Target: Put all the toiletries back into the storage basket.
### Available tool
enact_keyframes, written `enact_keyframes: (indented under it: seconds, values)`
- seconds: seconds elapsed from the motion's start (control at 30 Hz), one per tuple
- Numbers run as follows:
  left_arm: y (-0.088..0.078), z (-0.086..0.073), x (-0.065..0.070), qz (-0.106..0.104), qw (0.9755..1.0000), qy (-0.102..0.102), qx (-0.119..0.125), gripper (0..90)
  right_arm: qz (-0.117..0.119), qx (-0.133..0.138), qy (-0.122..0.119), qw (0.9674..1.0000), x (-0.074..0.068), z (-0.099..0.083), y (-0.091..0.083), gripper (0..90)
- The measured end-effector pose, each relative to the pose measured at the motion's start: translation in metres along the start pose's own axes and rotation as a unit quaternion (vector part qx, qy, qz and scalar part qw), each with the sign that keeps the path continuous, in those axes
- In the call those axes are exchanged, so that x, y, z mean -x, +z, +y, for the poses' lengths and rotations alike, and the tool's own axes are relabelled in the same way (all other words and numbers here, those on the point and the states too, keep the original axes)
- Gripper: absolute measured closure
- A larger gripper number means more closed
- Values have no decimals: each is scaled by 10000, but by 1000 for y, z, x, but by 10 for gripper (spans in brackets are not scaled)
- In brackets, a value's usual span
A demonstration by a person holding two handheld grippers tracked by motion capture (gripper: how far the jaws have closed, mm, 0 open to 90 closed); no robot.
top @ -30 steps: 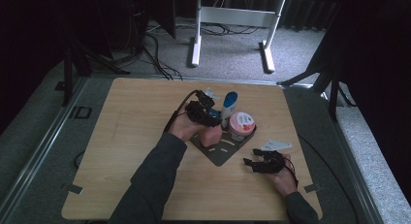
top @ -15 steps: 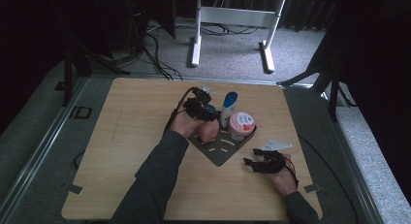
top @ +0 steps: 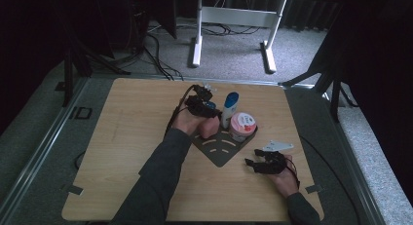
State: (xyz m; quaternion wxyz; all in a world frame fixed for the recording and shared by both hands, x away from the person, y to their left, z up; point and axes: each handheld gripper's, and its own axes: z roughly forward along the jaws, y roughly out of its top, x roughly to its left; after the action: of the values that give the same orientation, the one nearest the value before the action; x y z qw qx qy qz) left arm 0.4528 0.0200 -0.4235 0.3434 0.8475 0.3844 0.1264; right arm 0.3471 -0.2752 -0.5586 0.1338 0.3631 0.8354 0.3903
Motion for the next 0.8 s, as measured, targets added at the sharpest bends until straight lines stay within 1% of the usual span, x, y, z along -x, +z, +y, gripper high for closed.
enact_keyframes:
  seconds: [0.07,0.17,0.2,0.3,0.4,0.43,0.57,0.6,0.73,0.8]
  values:
    - [1,1,-1,-6,10000,-33,27,524,-1,-1,-1,10000,0,0,0,374]
    - [3,3,-1,5,10000,-20,19,524,0,0,-1,10000,0,0,0,373]
    - [5,3,-2,1,10000,-37,53,524,2,-1,-4,10000,0,0,0,374]
    - [7,3,-3,-7,10000,-82,52,524,9,6,5,10000,0,0,0,374]
    - [11,2,-4,33,9999,-96,35,524,10,9,0,10000,0,0,0,373]
    - [13,2,-4,65,9999,-141,47,524,7,8,-3,10000,0,0,0,373]
    - [16,2,-5,134,9998,-144,43,524,8,3,11,10000,0,0,0,374]
    - [16,2,-5,134,9998,-144,43,524,5,2,10,10000,0,0,0,373]
    - [21,2,-9,131,9995,-258,81,524,9,2,10,10000,0,0,0,373]
    - [21,2,-9,131,9995,-258,81,524,10,2,11,10000,0,0,0,373]
